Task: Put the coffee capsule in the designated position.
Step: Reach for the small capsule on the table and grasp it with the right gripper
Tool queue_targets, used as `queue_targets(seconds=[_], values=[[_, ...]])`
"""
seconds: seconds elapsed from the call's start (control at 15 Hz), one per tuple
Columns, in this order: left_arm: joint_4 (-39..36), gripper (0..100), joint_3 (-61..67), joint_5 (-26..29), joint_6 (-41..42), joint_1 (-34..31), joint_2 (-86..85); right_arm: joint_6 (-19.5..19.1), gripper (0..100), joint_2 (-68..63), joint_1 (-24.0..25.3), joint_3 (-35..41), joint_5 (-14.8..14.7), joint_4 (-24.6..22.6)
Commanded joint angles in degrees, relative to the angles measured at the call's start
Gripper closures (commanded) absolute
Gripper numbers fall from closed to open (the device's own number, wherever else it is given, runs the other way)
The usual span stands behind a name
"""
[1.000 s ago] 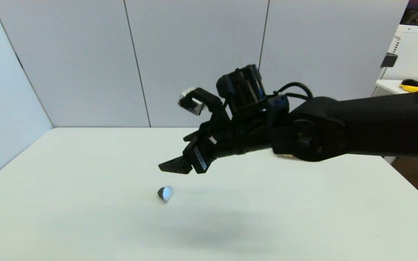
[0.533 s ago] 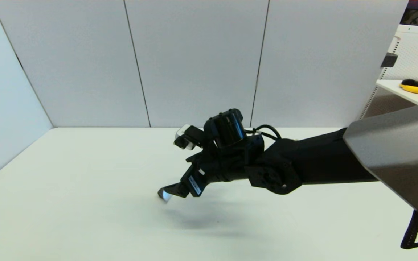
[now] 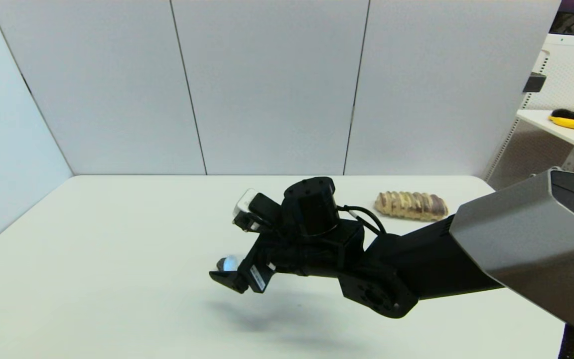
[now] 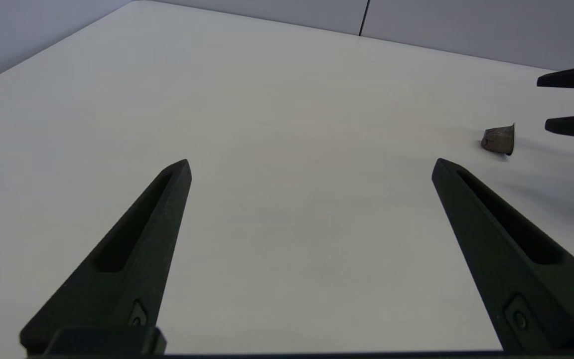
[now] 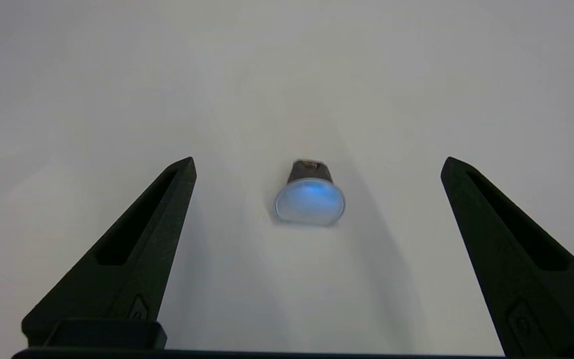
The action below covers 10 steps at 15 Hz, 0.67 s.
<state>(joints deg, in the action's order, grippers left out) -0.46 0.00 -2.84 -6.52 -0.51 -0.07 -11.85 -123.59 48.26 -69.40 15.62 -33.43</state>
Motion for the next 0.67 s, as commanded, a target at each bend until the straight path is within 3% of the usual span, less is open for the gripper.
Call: queue_targets(seconds=[0.07, 0.2, 0.47, 0.67], values=[[0.02, 0, 0.0, -0.06, -0.07, -0.02, 0.07, -0.02, 0, -1.74, 0.87, 1.11, 0.12, -2.7], [0.02, 0, 0.0, -0.06, -0.07, -0.02, 0.07, -0.02, 0, -3.24, 0.96, 1.29, 0.12, -5.07], [-0.06, 0, 0.0, -0.06, -0.07, -0.02, 0.07, 1.48, 0, -4.03, 2.54, 2.43, 0.03, -5.33], [-0.06, 0, 0.0, -0.06, -0.07, -0.02, 0.07, 2.01, 0, -4.56, 3.51, 2.43, -2.87, -5.42]])
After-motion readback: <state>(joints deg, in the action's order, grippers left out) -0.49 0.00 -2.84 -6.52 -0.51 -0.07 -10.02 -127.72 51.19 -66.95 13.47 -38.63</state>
